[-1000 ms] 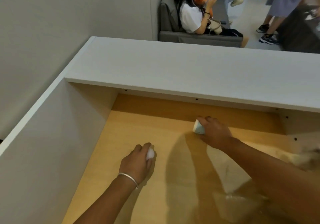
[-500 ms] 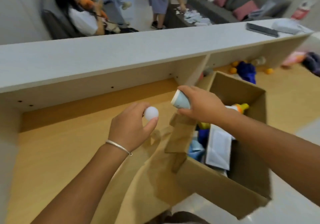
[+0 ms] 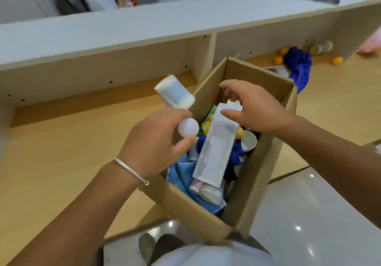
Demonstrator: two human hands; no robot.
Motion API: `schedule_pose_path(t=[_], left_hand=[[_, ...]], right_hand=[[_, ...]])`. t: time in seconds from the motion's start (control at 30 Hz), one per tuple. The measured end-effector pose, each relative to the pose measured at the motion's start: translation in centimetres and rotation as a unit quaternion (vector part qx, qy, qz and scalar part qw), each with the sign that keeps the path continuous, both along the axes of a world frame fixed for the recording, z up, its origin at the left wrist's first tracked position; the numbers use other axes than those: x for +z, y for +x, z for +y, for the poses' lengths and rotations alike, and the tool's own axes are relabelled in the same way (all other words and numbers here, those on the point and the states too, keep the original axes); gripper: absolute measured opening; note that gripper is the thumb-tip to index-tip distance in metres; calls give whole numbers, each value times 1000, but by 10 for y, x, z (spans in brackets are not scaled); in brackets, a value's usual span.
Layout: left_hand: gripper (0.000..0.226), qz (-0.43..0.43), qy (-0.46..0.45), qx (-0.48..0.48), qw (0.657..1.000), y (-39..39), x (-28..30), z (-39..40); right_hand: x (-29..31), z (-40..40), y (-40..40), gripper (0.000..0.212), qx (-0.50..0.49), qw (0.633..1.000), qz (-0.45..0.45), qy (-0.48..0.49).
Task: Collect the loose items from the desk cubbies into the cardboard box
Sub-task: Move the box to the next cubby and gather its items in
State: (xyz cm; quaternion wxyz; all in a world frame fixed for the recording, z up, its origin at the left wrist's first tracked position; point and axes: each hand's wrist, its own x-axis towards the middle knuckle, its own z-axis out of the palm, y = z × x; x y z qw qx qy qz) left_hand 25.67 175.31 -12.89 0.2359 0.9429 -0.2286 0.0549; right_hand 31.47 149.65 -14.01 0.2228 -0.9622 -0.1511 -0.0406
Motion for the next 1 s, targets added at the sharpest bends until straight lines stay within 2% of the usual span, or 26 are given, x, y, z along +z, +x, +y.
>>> schedule_pose_path(t=[0.13, 0.23, 0.33, 0.43, 0.6, 0.7, 0.8, 0.9, 1.0], left_hand=[[37, 35, 72, 61, 995, -13, -11, -46], [50, 94, 132, 106, 981, -19, -24, -71], [52, 118, 128, 143, 974, -29, -29, -82], [50, 92, 111, 178, 973, -37, -25, -76], [41, 18, 1, 250, 968, -33, -3, -27], [40, 2, -49, 331, 942, -14, -9, 34], [50, 49, -19, 391, 919, 24, -39, 97], [69, 124, 14, 398, 909, 73, -83, 137], [85, 198, -14, 410, 890, 120, -127, 154]], right_hand=[[-12, -40, 11, 61, 57, 998, 10, 7], [-14, -56, 14, 60, 91, 995, 21, 26], [-11, -60, 19, 59, 123, 991, 27, 38], [-12, -61, 24, 59, 137, 989, 35, 35], [-13, -53, 33, 61, 149, 987, 47, 20], [-9, -44, 37, 61, 154, 986, 54, 7], [-6, -33, 45, 62, 145, 987, 65, -11], [-5, -21, 54, 61, 127, 989, 68, -30], [-8, -13, 61, 60, 119, 990, 58, -56]])
